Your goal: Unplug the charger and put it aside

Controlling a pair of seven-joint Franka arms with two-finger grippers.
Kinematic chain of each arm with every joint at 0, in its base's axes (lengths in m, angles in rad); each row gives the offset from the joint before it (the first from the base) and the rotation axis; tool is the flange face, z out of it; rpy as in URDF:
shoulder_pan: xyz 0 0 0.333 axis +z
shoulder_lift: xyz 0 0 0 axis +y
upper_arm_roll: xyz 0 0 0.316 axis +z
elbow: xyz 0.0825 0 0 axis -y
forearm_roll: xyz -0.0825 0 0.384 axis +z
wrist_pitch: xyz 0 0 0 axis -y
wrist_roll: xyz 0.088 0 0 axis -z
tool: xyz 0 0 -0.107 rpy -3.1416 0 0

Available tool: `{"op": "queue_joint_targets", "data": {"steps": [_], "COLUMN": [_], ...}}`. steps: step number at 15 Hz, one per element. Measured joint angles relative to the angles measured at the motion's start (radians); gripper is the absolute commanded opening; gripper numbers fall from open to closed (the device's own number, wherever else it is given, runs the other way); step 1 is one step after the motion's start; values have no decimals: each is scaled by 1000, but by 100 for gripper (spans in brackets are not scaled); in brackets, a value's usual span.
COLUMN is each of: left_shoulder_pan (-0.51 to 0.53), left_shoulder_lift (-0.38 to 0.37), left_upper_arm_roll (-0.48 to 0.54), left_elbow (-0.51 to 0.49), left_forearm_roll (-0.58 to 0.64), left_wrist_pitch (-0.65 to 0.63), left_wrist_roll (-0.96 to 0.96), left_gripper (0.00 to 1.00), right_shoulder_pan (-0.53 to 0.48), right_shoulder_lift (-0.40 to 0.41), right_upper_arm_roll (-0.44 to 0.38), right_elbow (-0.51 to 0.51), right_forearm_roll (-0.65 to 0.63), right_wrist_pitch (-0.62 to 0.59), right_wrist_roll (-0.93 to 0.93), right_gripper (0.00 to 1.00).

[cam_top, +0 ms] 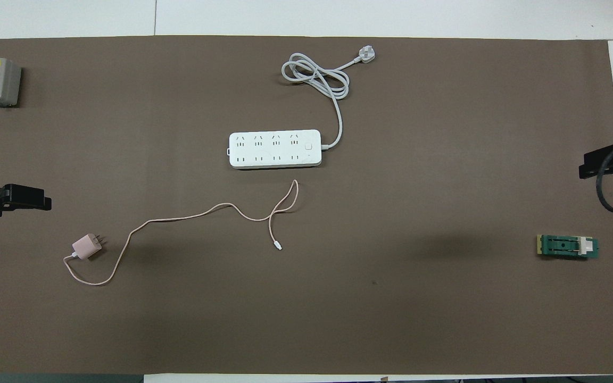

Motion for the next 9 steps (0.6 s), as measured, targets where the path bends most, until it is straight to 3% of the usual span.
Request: {"op": "queue_joint_targets", "data": {"steps": [9], "left_shoulder_pan": [-13], "left_shoulder_lift": [57], "left_upper_arm_roll": [-13], "left_elbow": [194], "left_forearm_roll": [40], "left_wrist_pitch": [-158], "left_wrist_roll": [-58], "left_gripper": [100], "right_shoulder_pan": [0], "right_shoulder_lift": [0], "right_upper_arm_roll": [-1], "right_elbow": [3], "right_forearm_roll": [15], "right_wrist_pitch": [-13], "right_wrist_roll": [-6], "right_gripper": [100]}}
